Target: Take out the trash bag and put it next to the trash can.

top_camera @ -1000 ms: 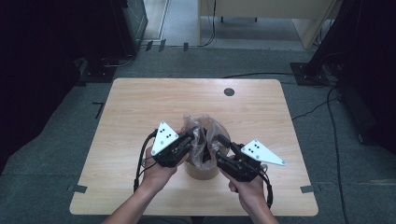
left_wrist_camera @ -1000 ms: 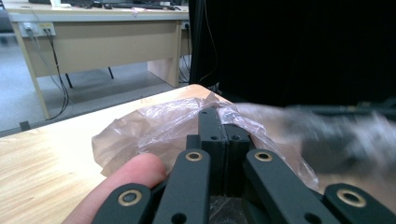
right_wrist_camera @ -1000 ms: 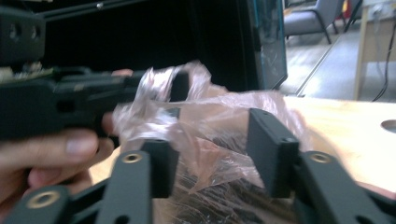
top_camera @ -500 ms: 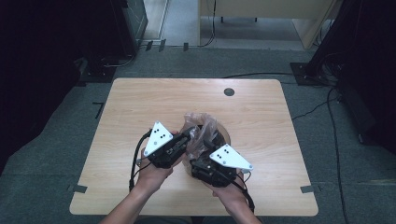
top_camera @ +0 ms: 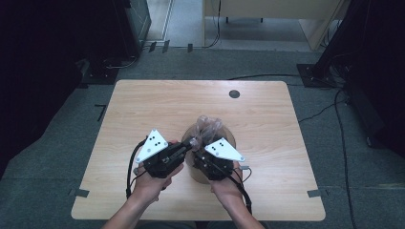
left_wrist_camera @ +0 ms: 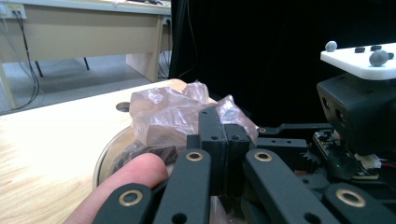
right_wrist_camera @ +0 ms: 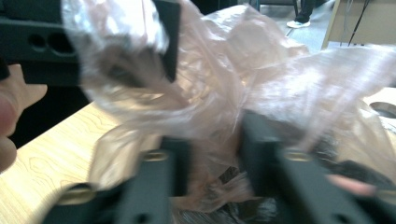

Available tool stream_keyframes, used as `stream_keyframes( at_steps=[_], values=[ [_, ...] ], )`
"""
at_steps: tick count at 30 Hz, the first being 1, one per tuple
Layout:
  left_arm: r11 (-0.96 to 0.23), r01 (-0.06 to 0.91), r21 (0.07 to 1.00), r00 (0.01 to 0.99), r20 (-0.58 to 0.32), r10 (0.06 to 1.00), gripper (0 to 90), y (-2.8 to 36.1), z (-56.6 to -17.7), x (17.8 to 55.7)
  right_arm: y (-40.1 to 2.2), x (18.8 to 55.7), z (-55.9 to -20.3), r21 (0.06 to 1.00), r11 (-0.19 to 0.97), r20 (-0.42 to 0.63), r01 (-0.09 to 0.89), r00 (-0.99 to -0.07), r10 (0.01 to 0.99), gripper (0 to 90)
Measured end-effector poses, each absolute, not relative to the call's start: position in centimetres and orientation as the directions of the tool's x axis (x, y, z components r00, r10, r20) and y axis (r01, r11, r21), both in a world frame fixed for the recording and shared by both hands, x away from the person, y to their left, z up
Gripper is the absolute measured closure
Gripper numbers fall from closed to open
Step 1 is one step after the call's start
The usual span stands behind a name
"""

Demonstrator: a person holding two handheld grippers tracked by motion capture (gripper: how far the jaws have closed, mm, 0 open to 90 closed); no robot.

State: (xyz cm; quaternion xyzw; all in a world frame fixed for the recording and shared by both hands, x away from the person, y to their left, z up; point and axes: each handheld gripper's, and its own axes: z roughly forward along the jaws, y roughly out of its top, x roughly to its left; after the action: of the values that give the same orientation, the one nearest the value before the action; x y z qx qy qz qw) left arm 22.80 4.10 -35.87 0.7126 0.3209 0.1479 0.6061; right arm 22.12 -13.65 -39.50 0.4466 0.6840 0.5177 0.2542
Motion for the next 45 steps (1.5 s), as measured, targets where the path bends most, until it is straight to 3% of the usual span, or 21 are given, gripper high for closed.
stream_keyframes(
  at_steps=[2,4,12,19,28,35,45],
  values=[
    [-0.052,0.280,0.959,0.747,-0.184,0.639,90.0,4.4,-36.0,22.8,-13.8,22.1,-39.6,0.939,0.060,0.112,0.340,-0.465,0.878,88.1],
    [-0.044,0.279,0.959,0.742,-0.187,0.644,88.9,4.7,-36.2,22.8,-14.1,22.0,-39.5,0.943,0.047,0.115,0.329,-0.455,0.883,90.0],
    [0.013,0.259,0.966,0.713,-0.200,0.672,42.7,6.1,-37.1,22.9,-15.3,21.7,-38.7,0.960,0.002,0.127,0.279,-0.441,0.889,90.0],
    [0.021,0.281,0.960,0.671,-0.211,0.711,25.2,7.6,-38.5,23.2,-15.9,21.3,-37.7,0.978,-0.028,0.120,0.208,-0.442,0.889,90.0],
    [-0.004,0.284,0.959,0.552,-0.160,0.818,10.8,10.0,-41.9,23.3,-16.4,20.9,-36.0,0.992,-0.039,0.090,0.122,-0.445,0.891,90.0],
    [-0.048,0.388,0.920,0.469,-0.152,0.870,9.6,12.2,-45.4,23.4,-17.1,20.6,-34.8,0.996,-0.063,0.081,0.056,-0.423,0.902,90.0],
    [-0.130,0.492,0.861,0.331,-0.048,0.942,9.4,14.6,-50.1,24.0,-18.5,20.1,-33.2,0.997,-0.080,0.065,-0.020,-0.399,0.915,90.0]
  ],
)
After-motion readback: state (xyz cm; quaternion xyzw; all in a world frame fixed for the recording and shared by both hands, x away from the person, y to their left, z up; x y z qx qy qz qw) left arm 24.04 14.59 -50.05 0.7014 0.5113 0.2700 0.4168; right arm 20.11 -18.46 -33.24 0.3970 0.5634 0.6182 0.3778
